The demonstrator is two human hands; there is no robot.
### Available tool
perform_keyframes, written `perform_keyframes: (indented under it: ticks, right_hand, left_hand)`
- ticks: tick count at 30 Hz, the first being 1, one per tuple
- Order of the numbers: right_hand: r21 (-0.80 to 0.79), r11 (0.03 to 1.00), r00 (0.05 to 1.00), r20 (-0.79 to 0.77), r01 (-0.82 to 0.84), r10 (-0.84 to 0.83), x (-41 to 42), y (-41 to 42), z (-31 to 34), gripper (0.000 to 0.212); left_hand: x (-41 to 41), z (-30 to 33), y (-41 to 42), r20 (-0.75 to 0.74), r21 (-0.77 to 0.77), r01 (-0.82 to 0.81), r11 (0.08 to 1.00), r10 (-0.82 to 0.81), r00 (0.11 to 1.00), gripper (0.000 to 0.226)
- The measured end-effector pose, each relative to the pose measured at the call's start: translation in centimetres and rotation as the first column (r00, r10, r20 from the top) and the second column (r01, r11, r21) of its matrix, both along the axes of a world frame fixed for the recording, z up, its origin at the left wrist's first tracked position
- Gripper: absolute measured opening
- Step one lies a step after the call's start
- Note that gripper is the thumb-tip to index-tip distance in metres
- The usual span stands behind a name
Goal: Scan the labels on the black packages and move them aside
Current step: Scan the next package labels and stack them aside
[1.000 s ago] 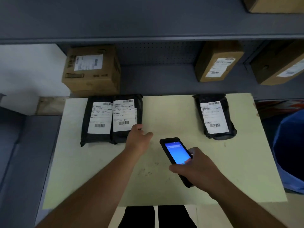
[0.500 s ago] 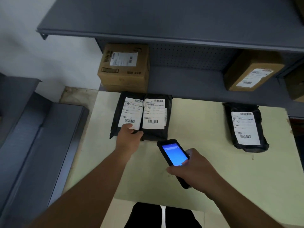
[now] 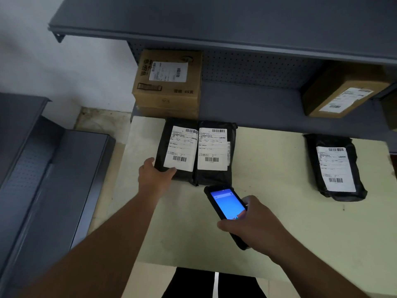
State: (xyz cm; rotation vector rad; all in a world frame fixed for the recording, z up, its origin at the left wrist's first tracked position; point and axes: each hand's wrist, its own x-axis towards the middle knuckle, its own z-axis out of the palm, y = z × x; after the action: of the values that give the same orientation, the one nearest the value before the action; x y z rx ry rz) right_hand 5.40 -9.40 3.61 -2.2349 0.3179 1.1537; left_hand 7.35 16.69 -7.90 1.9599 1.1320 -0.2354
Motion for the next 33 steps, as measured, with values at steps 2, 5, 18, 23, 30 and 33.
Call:
perform_keyframes:
  ticks: [2,5,18,23,30,33]
  right_hand:
    - [-0.011,1.000,1.000,0.000,0.006,-0.006,0.1,0.2,-0.2,0.061]
    - [-0.030,0.999,1.000,0.003,0.015,-0.015,0.2,0.6,-0.5,0.061]
    - [-0.030,0.997,0.997,-0.022,0.077,-0.078,0.5,0.0,-0.8,0.065]
    - [-0.029,0.993,0.993,-0.026,0.112,-0.112,0.5,-0.6,-1.1,0.071]
    - [-0.009,0.993,0.992,-0.029,0.119,-0.120,0.2,-0.5,-0.9,0.070]
    - [-0.002,0.993,0.993,-0.025,0.117,-0.117,0.1,-0.7,-0.7,0.069]
  left_hand:
    - [0.5,-0.5,0.2,-0.023,-0.044,-0.011,0.999,0.010,1.000,0.085]
    - [1.4,-1.1,0.1,-0.040,-0.128,-0.039,0.991,0.034,0.999,0.078]
    - [3.1,-3.6,-0.7,-0.216,-0.099,0.046,0.994,-0.066,0.974,0.119]
    - [3.6,-4.0,-1.1,-0.241,-0.093,0.028,0.995,-0.050,0.969,0.110]
    - [3.5,-3.3,-2.2,-0.281,-0.024,0.029,0.999,-0.035,0.959,0.109]
    - [3.4,-3.2,-2.0,-0.272,-0.050,0.018,0.999,-0.031,0.962,0.120]
